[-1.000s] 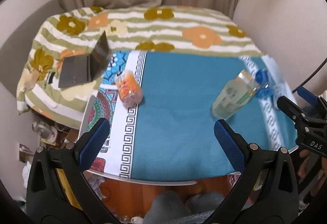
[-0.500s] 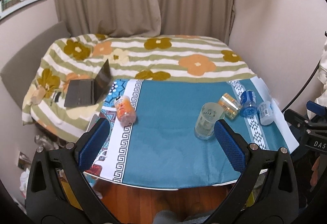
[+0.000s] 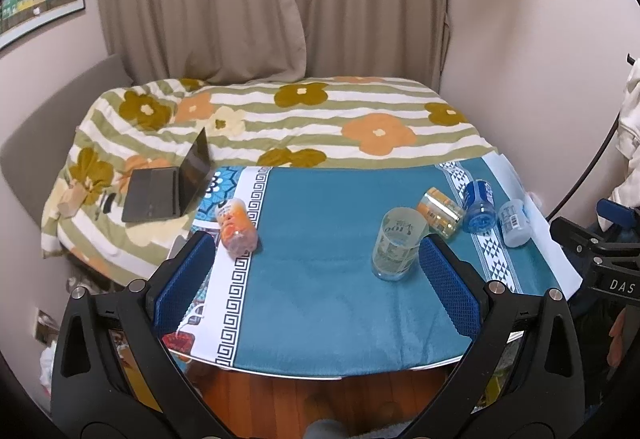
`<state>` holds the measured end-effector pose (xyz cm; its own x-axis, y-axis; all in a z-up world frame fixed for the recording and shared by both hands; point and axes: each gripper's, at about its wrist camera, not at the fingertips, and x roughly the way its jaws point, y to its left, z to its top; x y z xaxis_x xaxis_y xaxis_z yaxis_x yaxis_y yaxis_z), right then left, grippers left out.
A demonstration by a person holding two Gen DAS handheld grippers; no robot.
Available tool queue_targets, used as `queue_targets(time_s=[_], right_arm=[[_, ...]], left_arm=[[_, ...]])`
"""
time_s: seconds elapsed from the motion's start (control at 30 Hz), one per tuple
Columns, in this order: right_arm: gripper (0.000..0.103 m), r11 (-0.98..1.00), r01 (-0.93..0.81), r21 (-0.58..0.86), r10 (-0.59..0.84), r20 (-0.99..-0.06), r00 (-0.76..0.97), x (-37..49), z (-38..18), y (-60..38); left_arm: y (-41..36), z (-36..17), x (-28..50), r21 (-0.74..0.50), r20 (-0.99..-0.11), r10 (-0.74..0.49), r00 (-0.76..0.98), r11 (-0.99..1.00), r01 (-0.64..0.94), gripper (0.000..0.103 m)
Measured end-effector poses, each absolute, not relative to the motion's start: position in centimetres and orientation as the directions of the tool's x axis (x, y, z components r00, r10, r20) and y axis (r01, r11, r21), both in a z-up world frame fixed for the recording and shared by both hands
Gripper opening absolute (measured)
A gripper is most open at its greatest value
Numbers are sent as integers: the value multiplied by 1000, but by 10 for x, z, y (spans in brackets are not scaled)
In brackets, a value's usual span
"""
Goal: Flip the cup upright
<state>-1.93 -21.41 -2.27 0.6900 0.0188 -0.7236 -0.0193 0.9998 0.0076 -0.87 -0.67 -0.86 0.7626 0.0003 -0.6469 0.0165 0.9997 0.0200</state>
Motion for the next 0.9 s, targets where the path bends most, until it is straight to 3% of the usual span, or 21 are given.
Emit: queue_targets(time_s=[0.9], right_arm=[[102,1000,-3,12,11,-725,689,-10,-23,-215]], left_arm=[[-11,-11,5,15,-652,-13,759,999,30,103]])
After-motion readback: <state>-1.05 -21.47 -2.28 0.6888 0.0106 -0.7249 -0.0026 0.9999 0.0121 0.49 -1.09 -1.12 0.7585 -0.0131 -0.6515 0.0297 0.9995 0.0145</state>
